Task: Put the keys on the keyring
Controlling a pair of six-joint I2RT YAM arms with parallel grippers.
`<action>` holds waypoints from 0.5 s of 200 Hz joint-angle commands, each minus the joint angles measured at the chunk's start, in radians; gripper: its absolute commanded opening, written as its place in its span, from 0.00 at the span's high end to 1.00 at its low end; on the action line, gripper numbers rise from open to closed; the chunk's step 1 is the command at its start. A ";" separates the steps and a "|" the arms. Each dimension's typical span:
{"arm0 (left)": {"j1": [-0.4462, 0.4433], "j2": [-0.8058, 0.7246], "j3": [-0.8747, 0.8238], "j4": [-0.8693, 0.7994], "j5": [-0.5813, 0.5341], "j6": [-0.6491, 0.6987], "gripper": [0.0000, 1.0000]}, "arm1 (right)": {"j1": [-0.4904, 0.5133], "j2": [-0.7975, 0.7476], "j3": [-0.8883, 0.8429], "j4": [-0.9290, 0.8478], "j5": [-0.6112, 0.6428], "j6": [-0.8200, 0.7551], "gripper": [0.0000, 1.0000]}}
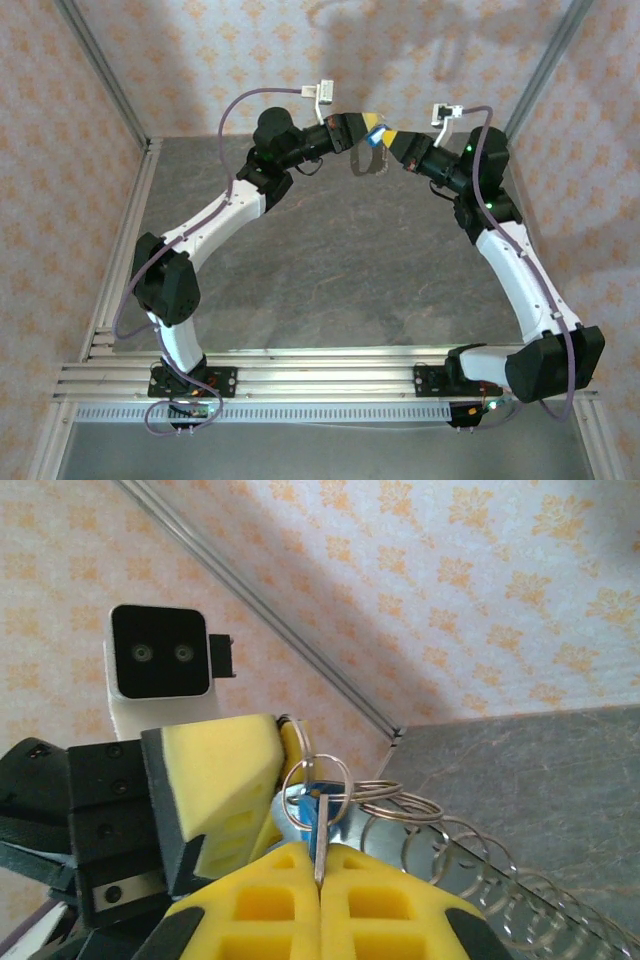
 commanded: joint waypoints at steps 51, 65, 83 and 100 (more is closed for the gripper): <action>-0.029 -0.052 0.027 -0.074 0.030 0.098 1.00 | 0.016 0.013 0.130 -0.177 -0.028 -0.125 1.00; -0.028 -0.059 0.020 -0.091 0.032 0.116 1.00 | 0.016 0.016 0.152 -0.244 -0.015 -0.162 1.00; -0.029 -0.071 0.013 -0.118 0.030 0.145 1.00 | 0.012 0.024 0.183 -0.356 0.007 -0.227 1.00; -0.029 -0.079 0.010 -0.138 0.033 0.167 1.00 | 0.004 0.024 0.197 -0.444 0.023 -0.275 1.00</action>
